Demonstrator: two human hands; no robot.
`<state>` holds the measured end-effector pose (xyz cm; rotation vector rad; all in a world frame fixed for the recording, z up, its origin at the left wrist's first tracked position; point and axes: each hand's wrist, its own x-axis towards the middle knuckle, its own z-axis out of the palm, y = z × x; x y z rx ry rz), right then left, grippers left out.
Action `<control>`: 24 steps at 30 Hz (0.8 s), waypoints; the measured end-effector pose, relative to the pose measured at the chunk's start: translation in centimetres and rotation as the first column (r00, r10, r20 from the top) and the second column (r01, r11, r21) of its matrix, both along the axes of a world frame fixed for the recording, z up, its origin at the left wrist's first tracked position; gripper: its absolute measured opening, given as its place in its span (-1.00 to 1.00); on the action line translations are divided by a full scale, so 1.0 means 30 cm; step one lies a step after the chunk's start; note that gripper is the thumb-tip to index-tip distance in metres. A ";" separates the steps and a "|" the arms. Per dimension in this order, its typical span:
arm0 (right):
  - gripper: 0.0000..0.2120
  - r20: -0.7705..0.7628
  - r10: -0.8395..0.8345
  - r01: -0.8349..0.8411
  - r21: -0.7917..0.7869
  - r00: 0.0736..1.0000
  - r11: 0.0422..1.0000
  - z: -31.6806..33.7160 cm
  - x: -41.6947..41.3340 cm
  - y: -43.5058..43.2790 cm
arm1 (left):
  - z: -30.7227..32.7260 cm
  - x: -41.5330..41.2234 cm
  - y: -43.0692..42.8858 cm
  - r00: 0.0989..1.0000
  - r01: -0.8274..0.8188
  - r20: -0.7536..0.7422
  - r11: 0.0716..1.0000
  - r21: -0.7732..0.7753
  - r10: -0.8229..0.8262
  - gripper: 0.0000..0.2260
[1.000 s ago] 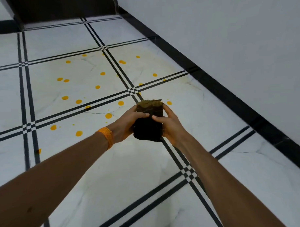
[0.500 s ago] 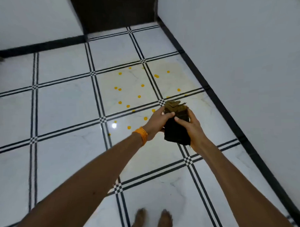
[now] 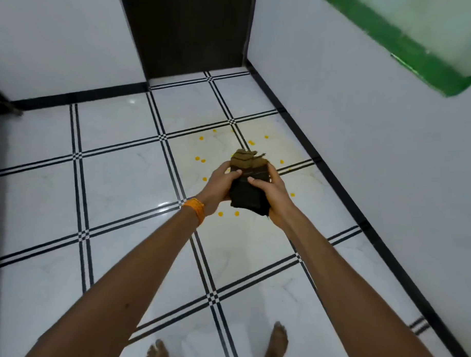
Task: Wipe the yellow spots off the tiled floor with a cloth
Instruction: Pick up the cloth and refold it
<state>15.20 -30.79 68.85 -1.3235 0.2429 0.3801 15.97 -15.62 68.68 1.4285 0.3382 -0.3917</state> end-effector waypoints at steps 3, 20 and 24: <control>-0.58 -0.045 -0.018 0.020 0.049 0.999 0.999 0.030 -0.031 0.207 | 0.016 -0.041 0.248 0.994 0.111 -0.012 0.992 0.060 -0.110 -0.74; -0.52 -0.232 -0.169 0.180 0.026 0.958 0.983 -0.251 0.402 0.880 | -0.245 0.434 0.869 0.980 0.130 -0.163 0.987 0.095 -0.114 -0.73; -0.42 -0.305 -0.186 0.222 0.086 0.934 0.971 -0.417 0.478 0.936 | -0.416 0.554 0.941 0.959 0.144 -0.255 0.987 0.075 -0.121 -0.68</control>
